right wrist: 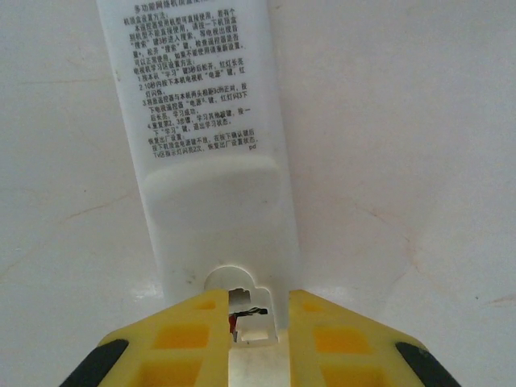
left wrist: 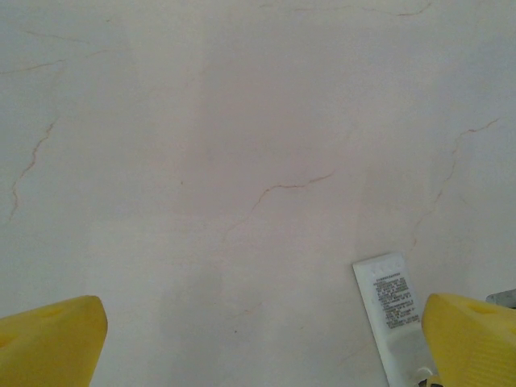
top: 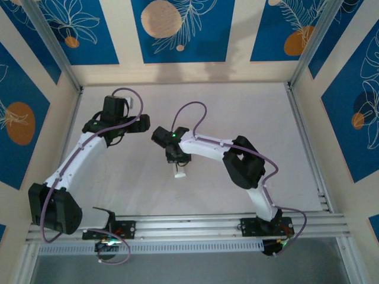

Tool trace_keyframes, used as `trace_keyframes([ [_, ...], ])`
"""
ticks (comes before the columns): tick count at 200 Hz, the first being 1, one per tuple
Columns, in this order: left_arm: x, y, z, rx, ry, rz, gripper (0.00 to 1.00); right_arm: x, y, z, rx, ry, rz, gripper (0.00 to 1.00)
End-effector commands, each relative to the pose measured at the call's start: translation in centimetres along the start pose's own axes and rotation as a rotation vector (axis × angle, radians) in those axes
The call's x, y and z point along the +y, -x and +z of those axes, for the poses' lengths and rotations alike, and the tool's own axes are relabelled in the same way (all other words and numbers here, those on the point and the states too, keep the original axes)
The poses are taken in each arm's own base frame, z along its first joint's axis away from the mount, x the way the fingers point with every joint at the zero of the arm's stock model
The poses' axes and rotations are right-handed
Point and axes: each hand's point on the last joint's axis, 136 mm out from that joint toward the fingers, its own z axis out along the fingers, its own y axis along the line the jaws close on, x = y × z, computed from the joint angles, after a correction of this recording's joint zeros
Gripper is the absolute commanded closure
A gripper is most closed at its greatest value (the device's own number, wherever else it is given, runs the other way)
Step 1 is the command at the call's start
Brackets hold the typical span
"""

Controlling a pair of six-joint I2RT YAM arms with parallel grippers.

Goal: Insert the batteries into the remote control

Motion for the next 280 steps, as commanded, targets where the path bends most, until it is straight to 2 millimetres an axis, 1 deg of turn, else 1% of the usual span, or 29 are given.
trace_keyframes([
  [1,0.0,0.1,0.2,0.009,-0.008,-0.010,0.00,0.3,0.3,-0.1,0.002,0.021,0.002,0.82],
  [68,0.1,0.1,0.2,0.009,-0.007,-0.009,0.00,0.9,0.9,-0.1,-0.008,0.028,-0.001,0.82],
  [102,0.1,0.1,0.2,0.007,-0.005,-0.009,0.00,0.6,1.0,0.3,-0.009,0.017,0.004,0.82],
  [144,0.1,0.1,0.2,0.009,-0.007,-0.009,0.00,1.2,1.5,0.1,-0.017,0.033,0.009,0.82],
  [175,0.1,0.2,0.1,0.006,-0.003,-0.008,0.00,1.4,1.1,0.4,-0.005,0.025,-0.006,0.82],
  [217,0.1,0.2,0.1,0.006,-0.004,-0.008,0.00,0.6,0.5,0.7,0.004,-0.002,-0.009,0.82],
  [246,0.1,0.2,0.1,0.006,-0.003,-0.008,0.00,0.1,0.7,0.4,-0.007,-0.012,-0.008,0.82],
  [280,0.1,0.1,0.1,0.009,-0.005,-0.009,0.00,0.1,0.6,0.4,-0.003,-0.014,-0.014,0.83],
])
